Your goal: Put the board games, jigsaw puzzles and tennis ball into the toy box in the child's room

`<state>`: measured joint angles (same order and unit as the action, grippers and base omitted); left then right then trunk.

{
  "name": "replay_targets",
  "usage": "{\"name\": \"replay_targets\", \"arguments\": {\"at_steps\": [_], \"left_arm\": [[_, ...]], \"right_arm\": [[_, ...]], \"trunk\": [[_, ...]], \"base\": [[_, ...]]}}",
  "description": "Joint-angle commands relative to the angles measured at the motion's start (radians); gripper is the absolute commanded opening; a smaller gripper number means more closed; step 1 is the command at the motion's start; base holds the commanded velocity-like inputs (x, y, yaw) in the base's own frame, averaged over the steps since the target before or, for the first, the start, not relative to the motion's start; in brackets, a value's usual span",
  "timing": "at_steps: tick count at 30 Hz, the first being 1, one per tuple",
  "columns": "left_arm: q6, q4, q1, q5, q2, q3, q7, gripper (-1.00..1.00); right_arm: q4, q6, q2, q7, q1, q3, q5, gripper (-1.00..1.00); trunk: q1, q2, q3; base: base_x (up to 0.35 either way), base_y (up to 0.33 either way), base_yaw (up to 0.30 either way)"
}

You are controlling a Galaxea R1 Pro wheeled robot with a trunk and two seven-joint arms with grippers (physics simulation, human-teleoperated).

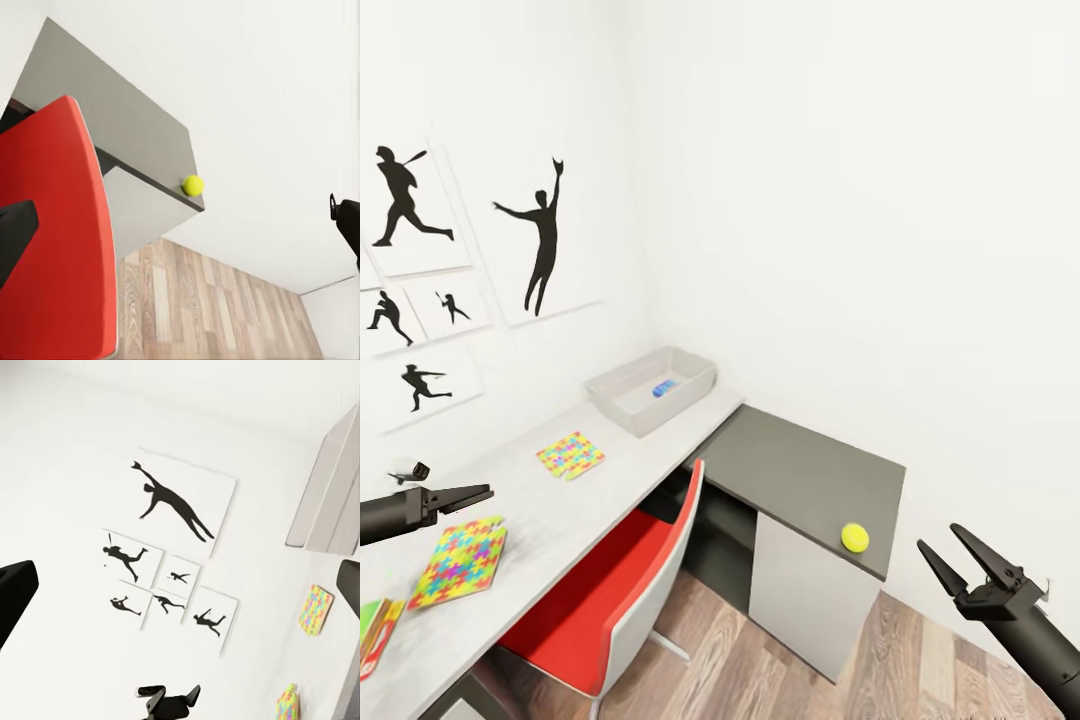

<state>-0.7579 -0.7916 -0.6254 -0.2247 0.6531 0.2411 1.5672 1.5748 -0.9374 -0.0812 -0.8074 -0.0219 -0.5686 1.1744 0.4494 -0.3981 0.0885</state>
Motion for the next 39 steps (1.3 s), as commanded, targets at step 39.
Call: {"name": "replay_targets", "arguments": {"at_steps": [39], "left_arm": [[-0.011,0.0,0.0,-0.001,-0.001,0.0,0.004,1.0]], "right_arm": [[0.001,-0.004,0.0,-0.001,0.0,-0.001,0.001,1.0]], "trunk": [[0.001,-0.002,-0.056]], "base": [[-0.001,0.018,-0.183]]}}
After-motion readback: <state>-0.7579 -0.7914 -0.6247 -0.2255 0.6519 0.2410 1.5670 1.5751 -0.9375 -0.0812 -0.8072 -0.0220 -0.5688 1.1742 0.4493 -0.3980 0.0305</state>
